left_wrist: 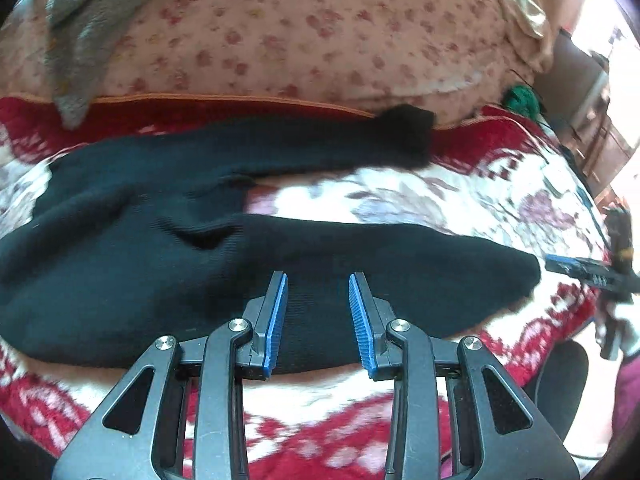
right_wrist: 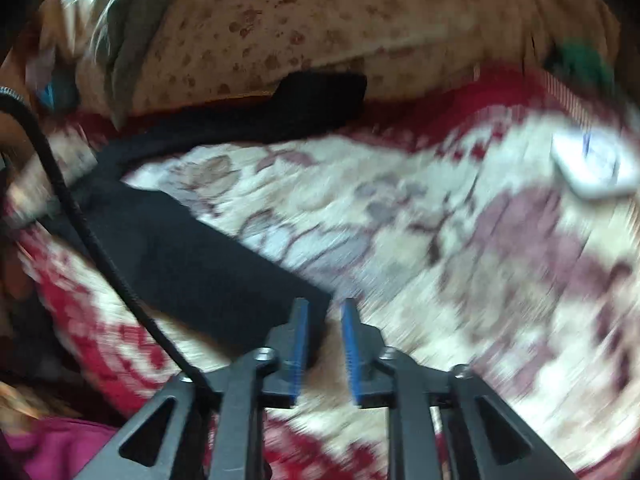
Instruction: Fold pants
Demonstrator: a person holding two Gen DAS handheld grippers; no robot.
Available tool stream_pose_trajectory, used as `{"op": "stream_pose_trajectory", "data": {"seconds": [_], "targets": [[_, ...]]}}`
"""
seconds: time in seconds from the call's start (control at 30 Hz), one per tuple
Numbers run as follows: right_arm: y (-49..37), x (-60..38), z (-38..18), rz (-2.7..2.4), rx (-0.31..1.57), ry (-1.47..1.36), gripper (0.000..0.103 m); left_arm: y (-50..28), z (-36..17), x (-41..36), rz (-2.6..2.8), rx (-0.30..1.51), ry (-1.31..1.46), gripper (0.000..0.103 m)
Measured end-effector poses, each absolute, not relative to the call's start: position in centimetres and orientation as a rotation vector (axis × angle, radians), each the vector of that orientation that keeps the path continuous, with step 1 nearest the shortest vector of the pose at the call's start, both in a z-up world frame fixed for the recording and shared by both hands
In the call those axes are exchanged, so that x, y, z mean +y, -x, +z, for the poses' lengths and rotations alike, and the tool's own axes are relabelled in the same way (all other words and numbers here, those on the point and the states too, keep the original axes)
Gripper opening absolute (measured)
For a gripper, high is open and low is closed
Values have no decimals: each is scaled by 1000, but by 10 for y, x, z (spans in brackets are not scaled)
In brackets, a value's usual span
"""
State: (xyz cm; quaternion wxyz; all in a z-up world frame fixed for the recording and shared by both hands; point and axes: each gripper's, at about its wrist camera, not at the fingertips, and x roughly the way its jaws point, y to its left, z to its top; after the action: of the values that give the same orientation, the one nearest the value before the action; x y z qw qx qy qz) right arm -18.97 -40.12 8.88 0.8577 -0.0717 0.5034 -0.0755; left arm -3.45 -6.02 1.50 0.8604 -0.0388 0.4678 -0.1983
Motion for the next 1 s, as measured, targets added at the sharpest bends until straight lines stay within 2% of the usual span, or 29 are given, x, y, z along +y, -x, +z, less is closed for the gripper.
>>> {"op": "stream_pose_trajectory", "data": {"seconds": [0.03, 0.1, 0.17, 0.2, 0.23, 0.33, 0.53, 0.67, 0.8, 1.0], "targets": [[193, -408, 87, -152, 1055, 85, 37, 35, 16, -65, -434, 983, 80, 31], [194, -423, 77, -159, 1071, -36, 37, 36, 19, -85, -515, 988, 74, 31], [193, -432, 69, -141, 1086, -127, 37, 37, 21, -105, -593, 991, 51, 43], [192, -434, 64, -96, 1078, -178, 37, 37, 22, -111, -612, 990, 44, 46], [191, -431, 60, -65, 1069, -200, 30, 37, 22, -121, -631, 987, 34, 47], [188, -412, 66, -75, 1025, -95, 11, 32, 25, -148, -665, 983, -17, 47], [176, -374, 113, 28, 861, -1, 8, -9, 36, -180, -738, 999, 27, 47], [175, -337, 128, 123, 835, 75, 8, -44, 24, -202, -799, 1101, 59, 47], [190, -335, 99, 94, 971, 111, 7, -54, 9, -223, -824, 1139, -2, 47], [225, -396, 62, -131, 1129, 45, 7, -49, 0, -249, -899, 1148, -85, 47]]}}
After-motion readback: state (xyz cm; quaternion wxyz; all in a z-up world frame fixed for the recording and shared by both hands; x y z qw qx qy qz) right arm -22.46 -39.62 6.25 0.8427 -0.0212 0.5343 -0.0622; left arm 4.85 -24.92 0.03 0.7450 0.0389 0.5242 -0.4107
